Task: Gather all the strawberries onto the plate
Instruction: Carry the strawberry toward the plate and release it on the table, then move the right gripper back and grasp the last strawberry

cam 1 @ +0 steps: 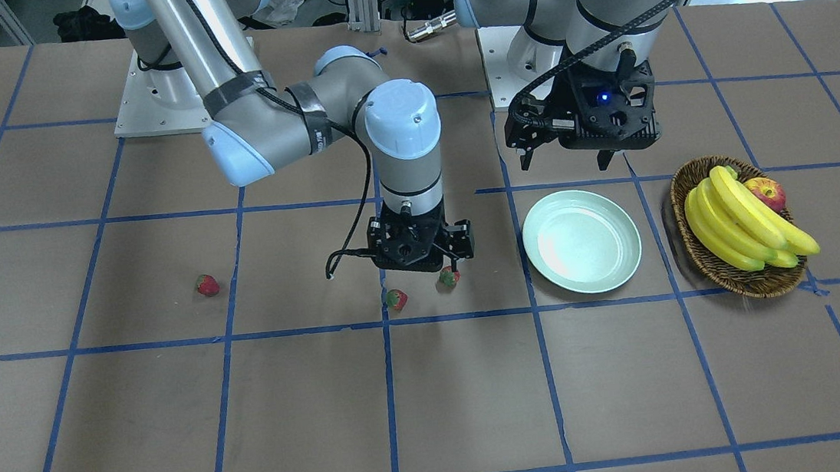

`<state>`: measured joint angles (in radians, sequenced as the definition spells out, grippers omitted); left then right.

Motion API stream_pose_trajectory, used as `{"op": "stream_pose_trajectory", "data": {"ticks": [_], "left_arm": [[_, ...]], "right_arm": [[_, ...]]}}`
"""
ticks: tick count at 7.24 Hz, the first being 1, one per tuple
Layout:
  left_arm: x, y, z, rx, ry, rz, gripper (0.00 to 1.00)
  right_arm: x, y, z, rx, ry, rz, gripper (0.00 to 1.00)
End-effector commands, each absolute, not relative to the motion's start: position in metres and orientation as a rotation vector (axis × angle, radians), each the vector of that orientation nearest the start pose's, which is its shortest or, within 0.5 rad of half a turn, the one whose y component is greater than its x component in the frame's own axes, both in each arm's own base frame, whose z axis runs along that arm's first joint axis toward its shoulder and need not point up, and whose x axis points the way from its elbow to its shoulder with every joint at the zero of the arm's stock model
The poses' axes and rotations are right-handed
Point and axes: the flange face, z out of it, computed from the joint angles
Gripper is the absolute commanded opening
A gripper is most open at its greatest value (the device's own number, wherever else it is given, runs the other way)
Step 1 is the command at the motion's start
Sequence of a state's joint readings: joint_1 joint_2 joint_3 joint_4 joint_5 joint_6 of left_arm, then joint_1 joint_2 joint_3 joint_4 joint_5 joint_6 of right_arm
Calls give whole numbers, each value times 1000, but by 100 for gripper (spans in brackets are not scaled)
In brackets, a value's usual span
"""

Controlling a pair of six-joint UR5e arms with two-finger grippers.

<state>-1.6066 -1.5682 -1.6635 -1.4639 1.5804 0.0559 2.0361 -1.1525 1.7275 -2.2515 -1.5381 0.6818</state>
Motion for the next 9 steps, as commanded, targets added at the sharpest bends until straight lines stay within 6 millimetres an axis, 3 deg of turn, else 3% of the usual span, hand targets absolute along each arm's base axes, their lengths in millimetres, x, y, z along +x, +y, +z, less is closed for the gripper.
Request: {"op": "stream_pose_trajectory", "data": {"ticks": [1,4,5,6,7,9], "left_arm": [[-149,-486,455,144,3127,-29,100],[-149,-486,454,144,3127,-26,100],[-149,-486,453,144,3127,-24,100],[-149,-486,454,146,3126,-26,100],[-149,-486,453,144,3127,-21,100],[-149,-486,453,144,3127,-21,100]], "right_arm": [[272,-489,266,306,3086,-20,100],[140,-475,215,-71,3142,77,100],[106,-471,205,-156,3179,117,100],[84,-472,203,-157,3178,123,100],[79,-471,195,-127,3165,127,100],[81,-474,188,-125,3156,88,87]]}}
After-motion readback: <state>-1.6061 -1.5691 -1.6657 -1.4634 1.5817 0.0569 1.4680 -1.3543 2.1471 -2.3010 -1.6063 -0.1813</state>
